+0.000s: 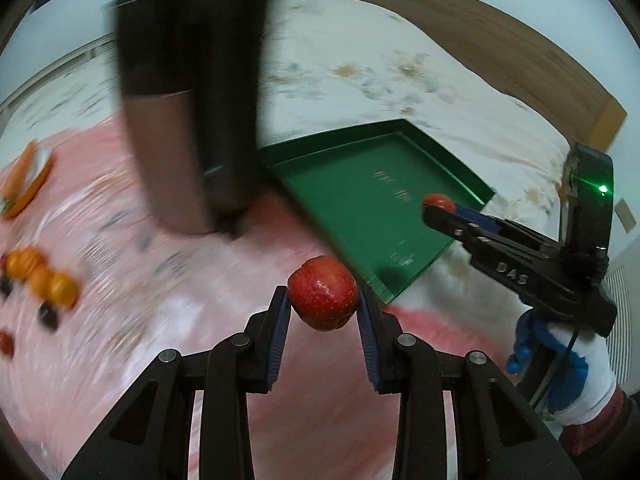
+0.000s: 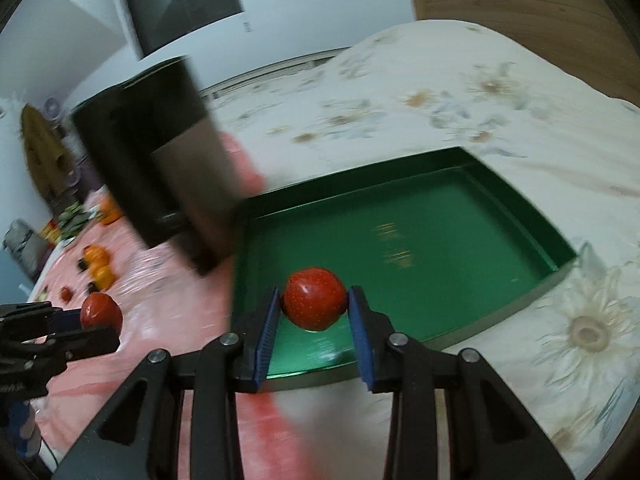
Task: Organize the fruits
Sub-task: 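Carry both red apples to the green tray and open both grippers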
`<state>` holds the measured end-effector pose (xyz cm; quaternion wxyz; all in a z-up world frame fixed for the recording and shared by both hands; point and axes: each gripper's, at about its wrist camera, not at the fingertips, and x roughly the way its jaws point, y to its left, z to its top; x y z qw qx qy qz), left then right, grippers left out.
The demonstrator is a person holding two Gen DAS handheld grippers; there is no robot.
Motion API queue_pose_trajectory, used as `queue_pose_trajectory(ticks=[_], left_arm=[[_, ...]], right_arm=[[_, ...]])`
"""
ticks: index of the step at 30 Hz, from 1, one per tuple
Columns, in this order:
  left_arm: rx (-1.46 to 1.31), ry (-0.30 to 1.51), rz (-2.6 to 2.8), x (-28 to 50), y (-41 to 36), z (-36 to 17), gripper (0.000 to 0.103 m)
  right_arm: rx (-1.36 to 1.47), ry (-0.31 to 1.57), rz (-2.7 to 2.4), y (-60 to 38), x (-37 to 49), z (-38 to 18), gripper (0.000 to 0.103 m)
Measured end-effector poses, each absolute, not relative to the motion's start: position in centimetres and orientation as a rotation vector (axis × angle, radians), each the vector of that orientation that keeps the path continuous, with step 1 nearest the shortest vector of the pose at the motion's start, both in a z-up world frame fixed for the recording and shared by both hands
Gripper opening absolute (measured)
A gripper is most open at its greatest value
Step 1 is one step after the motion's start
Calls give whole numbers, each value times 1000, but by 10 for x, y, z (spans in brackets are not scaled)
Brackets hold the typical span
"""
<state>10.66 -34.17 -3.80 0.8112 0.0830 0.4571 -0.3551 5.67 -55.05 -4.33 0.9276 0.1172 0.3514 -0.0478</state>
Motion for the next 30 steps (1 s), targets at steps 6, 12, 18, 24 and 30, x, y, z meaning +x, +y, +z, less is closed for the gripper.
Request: queue_pose_trajectory(ticks=[6, 12, 18, 24, 30], left_arm=[[249, 982, -823, 116, -412, -53, 29], [317, 985, -838, 118, -448, -69, 29], [340, 1015, -819, 123, -458, -88, 29], [366, 1039, -802, 123, -463, -101, 29], [380, 1028, -806, 119, -463, -97, 32]], right_arm=[[236, 724, -164, -593, 70, -52, 27], [229, 736, -203, -617, 82, -63, 27], [187, 772, -214, -623, 96, -76, 27], [146, 812, -227, -618, 102, -86, 28], [138, 817, -239, -617, 100, -84, 29]])
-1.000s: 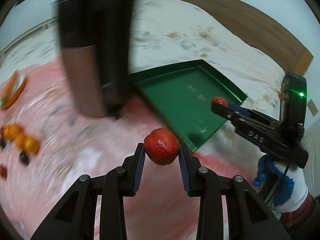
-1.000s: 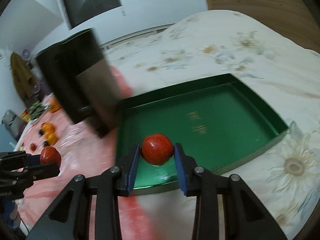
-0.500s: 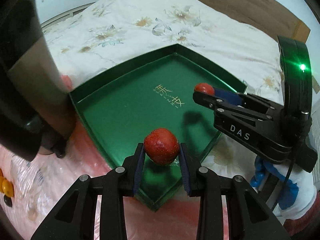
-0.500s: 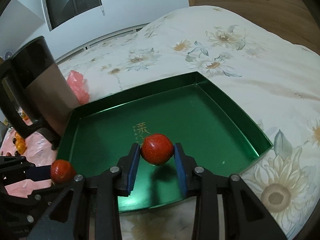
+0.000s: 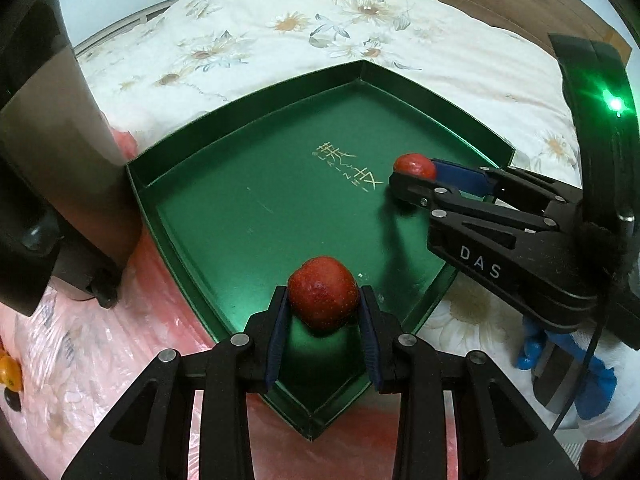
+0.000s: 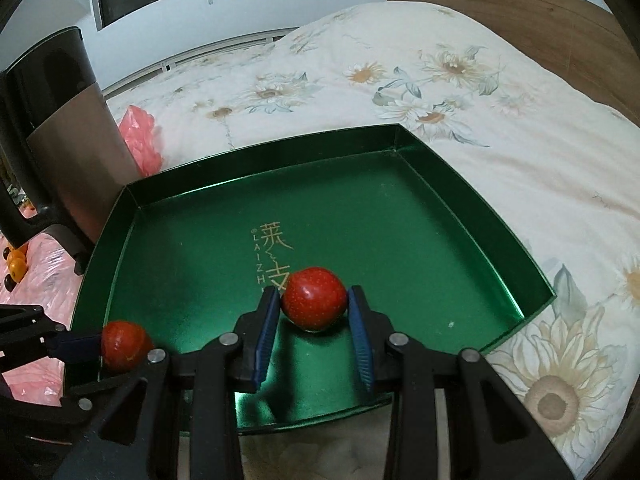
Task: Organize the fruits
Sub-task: 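Carry both red apples to the green tray and open both grippers, then move both open grippers back toward the fruit row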
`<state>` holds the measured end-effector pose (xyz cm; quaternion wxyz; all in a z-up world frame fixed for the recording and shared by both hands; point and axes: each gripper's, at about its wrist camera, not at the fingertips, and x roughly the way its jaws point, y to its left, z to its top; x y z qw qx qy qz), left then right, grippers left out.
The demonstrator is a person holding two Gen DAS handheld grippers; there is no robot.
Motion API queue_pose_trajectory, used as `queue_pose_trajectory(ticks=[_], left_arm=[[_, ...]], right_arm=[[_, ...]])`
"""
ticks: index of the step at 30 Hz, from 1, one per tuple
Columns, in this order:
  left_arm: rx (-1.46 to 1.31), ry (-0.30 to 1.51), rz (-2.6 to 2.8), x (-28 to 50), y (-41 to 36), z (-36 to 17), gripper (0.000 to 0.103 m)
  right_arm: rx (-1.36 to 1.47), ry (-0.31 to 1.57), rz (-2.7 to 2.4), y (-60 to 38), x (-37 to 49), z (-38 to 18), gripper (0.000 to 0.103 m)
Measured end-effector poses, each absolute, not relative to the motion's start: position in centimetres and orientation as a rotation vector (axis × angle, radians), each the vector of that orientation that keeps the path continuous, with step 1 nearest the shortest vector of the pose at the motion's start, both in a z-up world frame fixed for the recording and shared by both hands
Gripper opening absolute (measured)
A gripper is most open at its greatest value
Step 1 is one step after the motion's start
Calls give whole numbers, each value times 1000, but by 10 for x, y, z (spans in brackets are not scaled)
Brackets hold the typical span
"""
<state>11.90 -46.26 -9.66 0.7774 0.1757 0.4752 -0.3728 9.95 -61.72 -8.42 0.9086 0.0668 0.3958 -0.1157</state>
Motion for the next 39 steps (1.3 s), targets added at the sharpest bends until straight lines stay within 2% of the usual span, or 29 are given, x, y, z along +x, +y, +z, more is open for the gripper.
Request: queue_pose_trajectory(ticks=[2, 3, 13, 17, 21, 28, 32, 39], left_arm=[[376, 1005, -801, 116, -460, -90, 51], [372, 994, -800, 114, -457, -86, 54], [344, 932, -779, 95, -422, -53, 60], [310, 911, -767, 86, -393, -41, 61], [287, 907, -752, 74, -362, -29, 66], [252, 896, -711, 50, -303, -5, 70], [196, 884, -674, 38, -271, 6, 78], [158, 853, -608, 16, -226, 15, 81]], right_arm=[[147, 806, -244, -618, 96, -81, 77], [152, 793, -245, -618, 93, -79, 80], [145, 767, -265, -606, 72, -53, 82], [160, 753, -268, -595, 52, -42, 92], [192, 730, -255, -578, 31, -31, 97], [195, 720, -223, -529, -3, -13, 97], [182, 720, -208, -499, -19, -4, 98], [189, 722, -167, -457, -44, 0, 98]])
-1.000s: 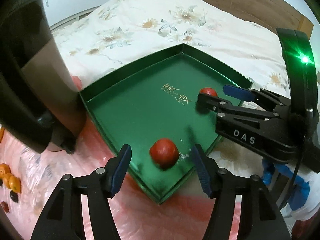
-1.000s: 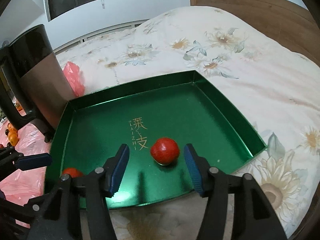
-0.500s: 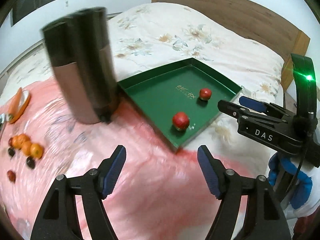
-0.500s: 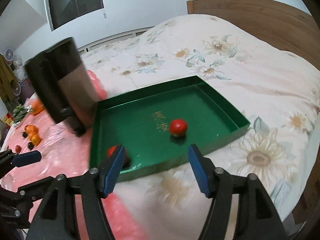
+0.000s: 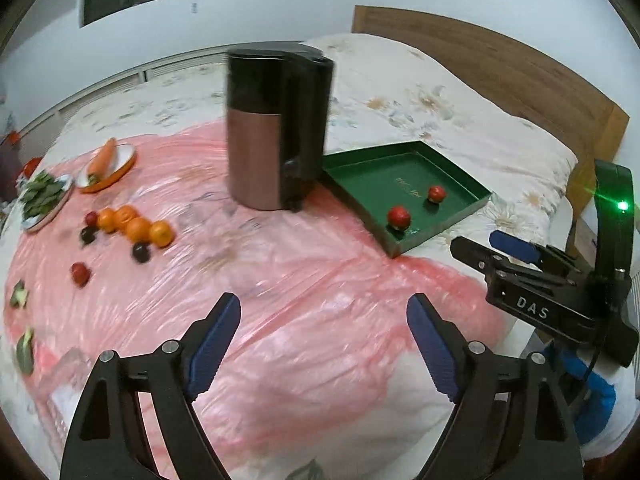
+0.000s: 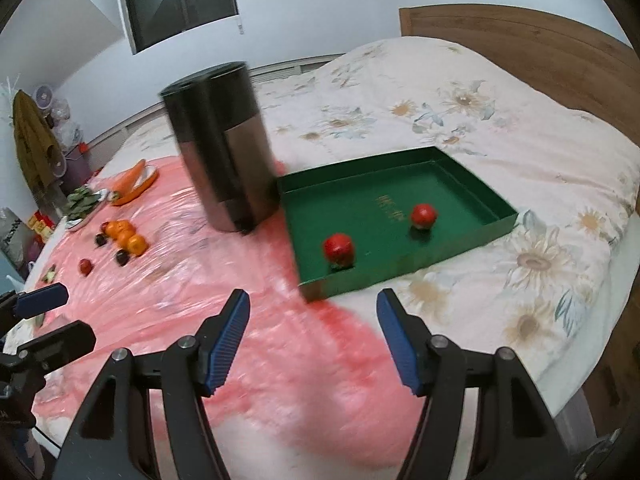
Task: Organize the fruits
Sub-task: 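Move both open grippers back toward the fruit row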
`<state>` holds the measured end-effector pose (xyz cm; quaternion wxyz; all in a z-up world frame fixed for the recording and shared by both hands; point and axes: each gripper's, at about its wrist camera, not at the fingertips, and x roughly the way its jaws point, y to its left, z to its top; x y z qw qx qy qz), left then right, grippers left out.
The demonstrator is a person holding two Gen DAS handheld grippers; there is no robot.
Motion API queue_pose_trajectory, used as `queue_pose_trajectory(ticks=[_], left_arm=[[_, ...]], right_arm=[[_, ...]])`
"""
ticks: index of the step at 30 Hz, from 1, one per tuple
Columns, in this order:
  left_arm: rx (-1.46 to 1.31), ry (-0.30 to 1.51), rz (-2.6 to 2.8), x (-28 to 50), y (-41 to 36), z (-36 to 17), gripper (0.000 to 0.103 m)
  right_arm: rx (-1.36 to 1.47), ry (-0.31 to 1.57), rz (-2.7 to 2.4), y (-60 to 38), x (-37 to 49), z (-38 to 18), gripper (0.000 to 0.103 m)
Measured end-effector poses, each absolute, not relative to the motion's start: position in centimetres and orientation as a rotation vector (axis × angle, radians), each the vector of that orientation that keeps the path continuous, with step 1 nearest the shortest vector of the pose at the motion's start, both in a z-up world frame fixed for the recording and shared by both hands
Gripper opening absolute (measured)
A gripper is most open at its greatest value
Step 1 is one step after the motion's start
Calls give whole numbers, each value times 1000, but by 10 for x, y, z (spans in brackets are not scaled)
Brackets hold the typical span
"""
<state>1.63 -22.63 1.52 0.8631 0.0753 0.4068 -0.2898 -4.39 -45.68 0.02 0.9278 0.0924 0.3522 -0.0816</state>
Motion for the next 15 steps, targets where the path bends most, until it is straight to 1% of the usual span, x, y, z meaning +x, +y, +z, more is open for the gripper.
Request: queue_pose_trajectory(ticks=[8, 15], left_arm=[[142, 810, -545, -15, -188, 23, 81], [94, 786, -503, -25, -156, 23, 81]], right_arm=[[131, 691, -86, -402, -63, 11, 98], [118, 682, -70, -377, -72, 14, 98]])
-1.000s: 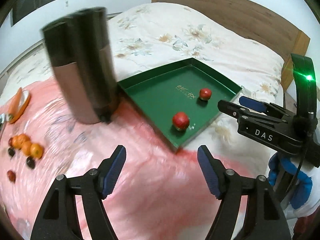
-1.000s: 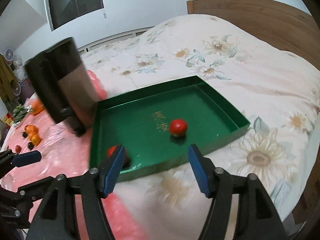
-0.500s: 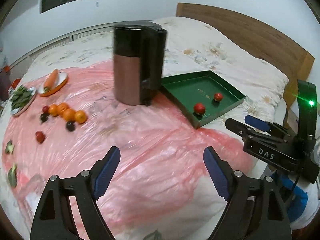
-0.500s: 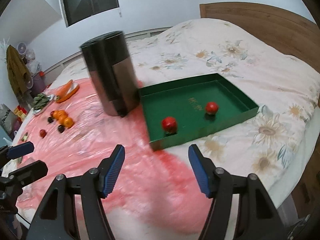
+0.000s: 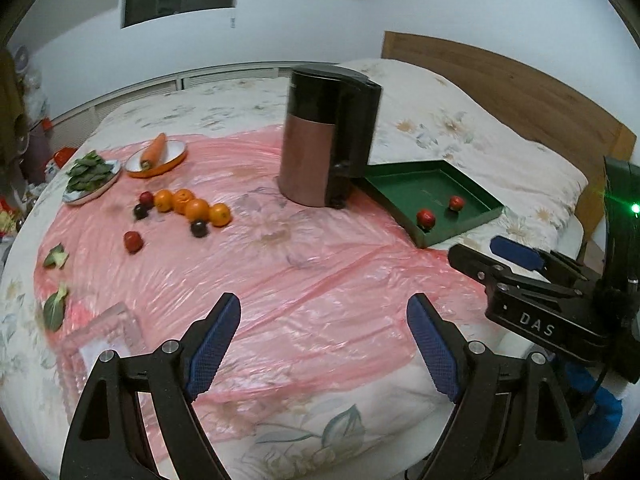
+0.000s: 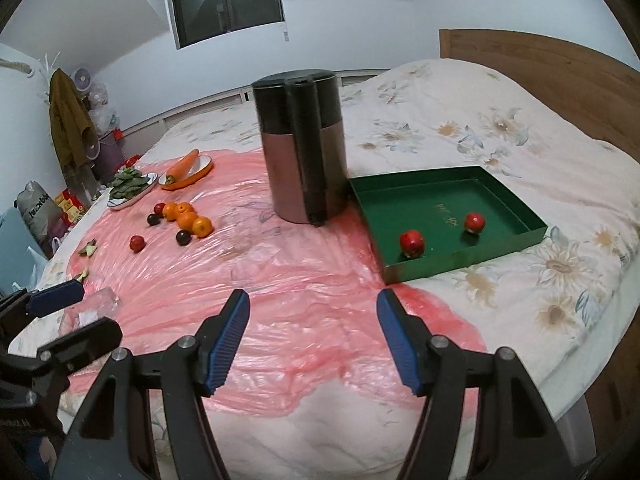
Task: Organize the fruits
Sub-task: 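Move both open grippers back toward the fruit row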
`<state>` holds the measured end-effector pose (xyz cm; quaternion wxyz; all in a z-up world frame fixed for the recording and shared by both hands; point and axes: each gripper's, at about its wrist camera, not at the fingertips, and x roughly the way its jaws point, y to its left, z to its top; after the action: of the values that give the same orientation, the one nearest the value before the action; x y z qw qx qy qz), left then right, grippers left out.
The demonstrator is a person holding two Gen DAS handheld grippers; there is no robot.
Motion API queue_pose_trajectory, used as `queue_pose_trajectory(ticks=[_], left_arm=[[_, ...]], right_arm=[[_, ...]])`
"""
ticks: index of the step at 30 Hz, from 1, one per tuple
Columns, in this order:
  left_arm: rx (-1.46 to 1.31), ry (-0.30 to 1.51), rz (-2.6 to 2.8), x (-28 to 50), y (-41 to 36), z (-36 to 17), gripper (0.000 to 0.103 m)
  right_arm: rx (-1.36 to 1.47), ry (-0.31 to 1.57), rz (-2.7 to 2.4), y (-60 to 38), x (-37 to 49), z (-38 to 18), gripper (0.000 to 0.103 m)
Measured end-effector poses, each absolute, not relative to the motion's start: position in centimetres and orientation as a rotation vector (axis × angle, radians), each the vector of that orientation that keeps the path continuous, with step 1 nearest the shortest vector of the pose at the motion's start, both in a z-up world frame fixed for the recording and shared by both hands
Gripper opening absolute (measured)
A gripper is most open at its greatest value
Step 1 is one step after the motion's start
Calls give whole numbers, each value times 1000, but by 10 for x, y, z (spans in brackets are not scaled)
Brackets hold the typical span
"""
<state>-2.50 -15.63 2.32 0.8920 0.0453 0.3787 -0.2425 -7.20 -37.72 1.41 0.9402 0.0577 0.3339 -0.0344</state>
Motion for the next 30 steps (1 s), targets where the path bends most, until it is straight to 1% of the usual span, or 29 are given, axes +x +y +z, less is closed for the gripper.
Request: queue_pose_trajectory(ticks=[16, 30], left_arm=[[-6, 766, -409, -20, -82, 10, 81], [-29, 781, -335, -15, -54, 0, 81]], right_arm=[[66, 717, -24, -319, -59, 4, 98], [38, 728, 25, -296, -55, 2, 99]])
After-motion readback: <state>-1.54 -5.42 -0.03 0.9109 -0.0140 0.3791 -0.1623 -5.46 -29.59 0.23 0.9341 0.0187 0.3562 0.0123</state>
